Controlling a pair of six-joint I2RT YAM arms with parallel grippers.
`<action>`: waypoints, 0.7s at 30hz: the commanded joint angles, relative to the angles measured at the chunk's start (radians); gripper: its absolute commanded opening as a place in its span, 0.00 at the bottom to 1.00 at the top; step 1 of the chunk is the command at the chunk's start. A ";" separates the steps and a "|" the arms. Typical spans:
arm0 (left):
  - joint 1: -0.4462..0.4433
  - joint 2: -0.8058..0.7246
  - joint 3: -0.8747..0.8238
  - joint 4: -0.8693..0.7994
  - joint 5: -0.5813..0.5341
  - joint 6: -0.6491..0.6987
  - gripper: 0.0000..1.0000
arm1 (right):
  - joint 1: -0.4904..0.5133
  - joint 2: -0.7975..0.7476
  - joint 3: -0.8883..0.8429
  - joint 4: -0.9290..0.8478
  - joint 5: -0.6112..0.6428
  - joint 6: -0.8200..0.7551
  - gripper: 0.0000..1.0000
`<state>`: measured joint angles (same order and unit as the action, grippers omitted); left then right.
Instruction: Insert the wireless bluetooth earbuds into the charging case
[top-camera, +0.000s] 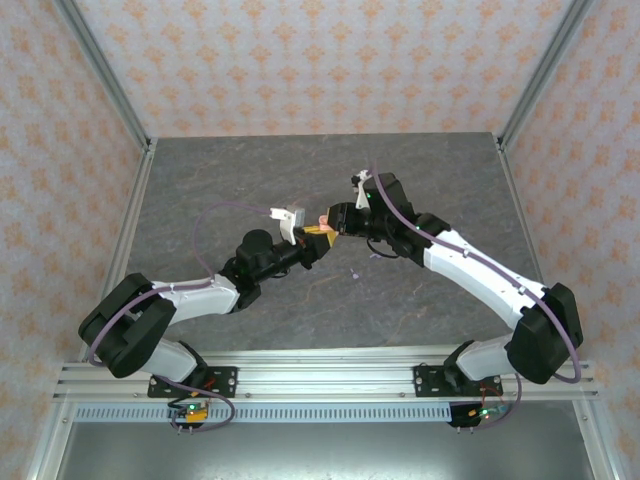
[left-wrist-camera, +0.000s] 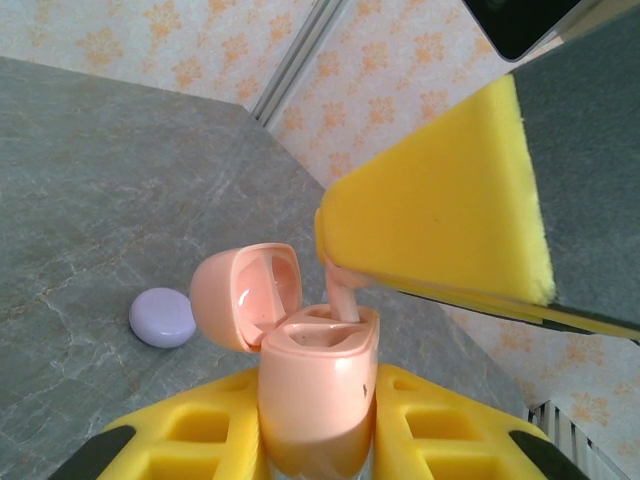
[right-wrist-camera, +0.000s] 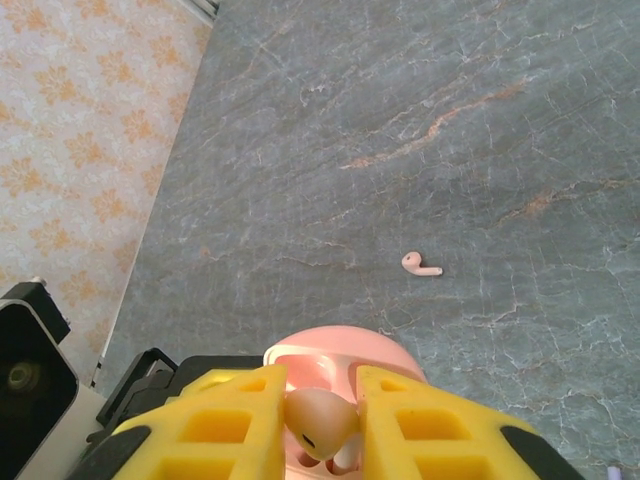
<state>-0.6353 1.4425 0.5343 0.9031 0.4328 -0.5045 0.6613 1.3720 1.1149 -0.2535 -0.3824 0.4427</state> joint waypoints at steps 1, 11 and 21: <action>-0.007 -0.032 0.024 0.017 -0.013 0.014 0.24 | 0.012 -0.008 -0.020 -0.021 0.014 -0.016 0.24; -0.009 -0.063 0.024 -0.031 -0.007 0.066 0.24 | 0.020 -0.016 -0.017 -0.033 0.014 -0.024 0.30; -0.011 -0.082 0.027 -0.089 -0.007 0.115 0.24 | 0.027 -0.040 -0.009 -0.063 0.043 -0.026 0.39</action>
<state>-0.6415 1.3987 0.5362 0.8253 0.4335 -0.4339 0.6785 1.3697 1.1122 -0.2913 -0.3702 0.4324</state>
